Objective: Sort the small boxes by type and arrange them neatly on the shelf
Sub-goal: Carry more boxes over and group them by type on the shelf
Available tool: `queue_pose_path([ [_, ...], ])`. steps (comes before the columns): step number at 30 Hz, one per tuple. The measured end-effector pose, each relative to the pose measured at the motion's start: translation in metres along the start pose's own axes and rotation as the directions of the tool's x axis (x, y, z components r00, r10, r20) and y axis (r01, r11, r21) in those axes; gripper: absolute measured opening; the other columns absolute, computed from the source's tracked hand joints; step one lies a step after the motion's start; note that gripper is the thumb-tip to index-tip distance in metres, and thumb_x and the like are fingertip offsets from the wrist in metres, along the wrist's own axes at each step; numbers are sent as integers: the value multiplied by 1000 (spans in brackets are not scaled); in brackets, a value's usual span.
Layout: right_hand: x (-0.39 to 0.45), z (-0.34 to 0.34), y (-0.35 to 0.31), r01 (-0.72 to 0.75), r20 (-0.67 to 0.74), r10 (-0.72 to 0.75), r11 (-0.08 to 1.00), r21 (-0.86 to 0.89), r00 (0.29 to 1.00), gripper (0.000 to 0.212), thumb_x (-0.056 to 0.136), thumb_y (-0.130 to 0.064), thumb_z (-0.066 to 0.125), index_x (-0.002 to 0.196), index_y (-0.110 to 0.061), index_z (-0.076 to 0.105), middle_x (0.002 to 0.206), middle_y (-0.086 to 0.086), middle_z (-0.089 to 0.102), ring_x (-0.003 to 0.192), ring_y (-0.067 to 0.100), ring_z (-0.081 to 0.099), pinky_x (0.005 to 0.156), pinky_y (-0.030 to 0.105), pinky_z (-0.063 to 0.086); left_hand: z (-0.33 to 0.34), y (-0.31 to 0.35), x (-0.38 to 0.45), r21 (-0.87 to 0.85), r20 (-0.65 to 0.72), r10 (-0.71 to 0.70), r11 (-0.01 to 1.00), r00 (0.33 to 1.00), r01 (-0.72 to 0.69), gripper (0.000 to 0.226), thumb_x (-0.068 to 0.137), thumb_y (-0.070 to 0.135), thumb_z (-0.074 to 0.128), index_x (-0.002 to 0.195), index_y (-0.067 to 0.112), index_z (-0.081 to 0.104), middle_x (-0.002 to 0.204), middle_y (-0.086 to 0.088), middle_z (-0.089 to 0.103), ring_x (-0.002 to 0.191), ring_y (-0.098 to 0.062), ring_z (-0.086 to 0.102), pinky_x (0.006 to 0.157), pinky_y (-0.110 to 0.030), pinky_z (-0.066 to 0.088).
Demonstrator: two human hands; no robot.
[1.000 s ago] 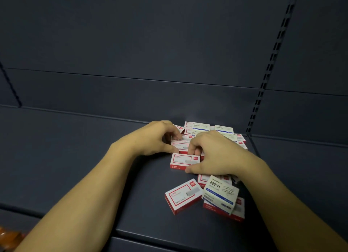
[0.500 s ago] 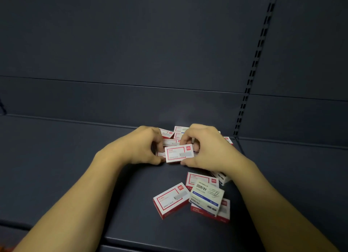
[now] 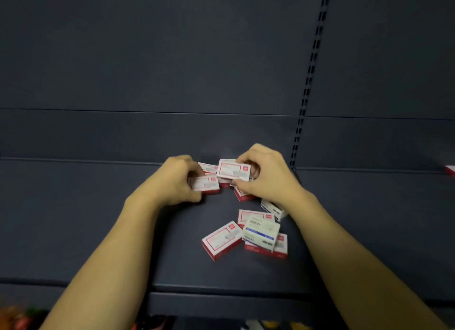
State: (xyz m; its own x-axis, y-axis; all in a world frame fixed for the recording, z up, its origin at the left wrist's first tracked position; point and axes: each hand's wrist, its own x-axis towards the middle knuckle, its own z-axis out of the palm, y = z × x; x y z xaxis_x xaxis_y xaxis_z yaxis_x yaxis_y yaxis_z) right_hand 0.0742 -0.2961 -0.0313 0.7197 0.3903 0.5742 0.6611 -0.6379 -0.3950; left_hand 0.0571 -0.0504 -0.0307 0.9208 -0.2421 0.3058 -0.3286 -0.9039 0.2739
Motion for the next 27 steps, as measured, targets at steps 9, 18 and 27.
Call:
queue_pose_path([
  [9, -53, -54, -18, -114, -150, 101, 990, -80, 984, 31, 67, -27, 83, 95, -26, 69, 92, -14, 59, 80, 2, 58, 70, 20, 50, -17, 45, -11, -53, -304, 166, 980, 938, -190, 42, 66, 24, 82, 106, 24, 72, 99, 11, 60, 86, -8, 58, 79, -29, 52],
  [18, -112, -112, -4, -226, -261, 179, 960, -163, 948, 31, 67, -29, 82, 95, -25, 69, 92, -13, 59, 82, 3, 58, 73, 27, 52, -10, 114, -2, -77, -229, 341, 927, 912, -366, 44, 71, 26, 84, 112, 24, 68, 105, 14, 58, 95, -6, 57, 82, -31, 54],
  [27, -162, -176, 35, -331, -326, 268, 930, -158, 907, 29, 67, -25, 79, 94, -24, 69, 92, -13, 57, 82, 4, 58, 75, 32, 54, 20, 192, 6, -94, -208, 325, 932, 923, -349, 38, 65, 38, 70, 102, 29, 69, 94, 16, 58, 88, -6, 59, 80, -36, 55],
])
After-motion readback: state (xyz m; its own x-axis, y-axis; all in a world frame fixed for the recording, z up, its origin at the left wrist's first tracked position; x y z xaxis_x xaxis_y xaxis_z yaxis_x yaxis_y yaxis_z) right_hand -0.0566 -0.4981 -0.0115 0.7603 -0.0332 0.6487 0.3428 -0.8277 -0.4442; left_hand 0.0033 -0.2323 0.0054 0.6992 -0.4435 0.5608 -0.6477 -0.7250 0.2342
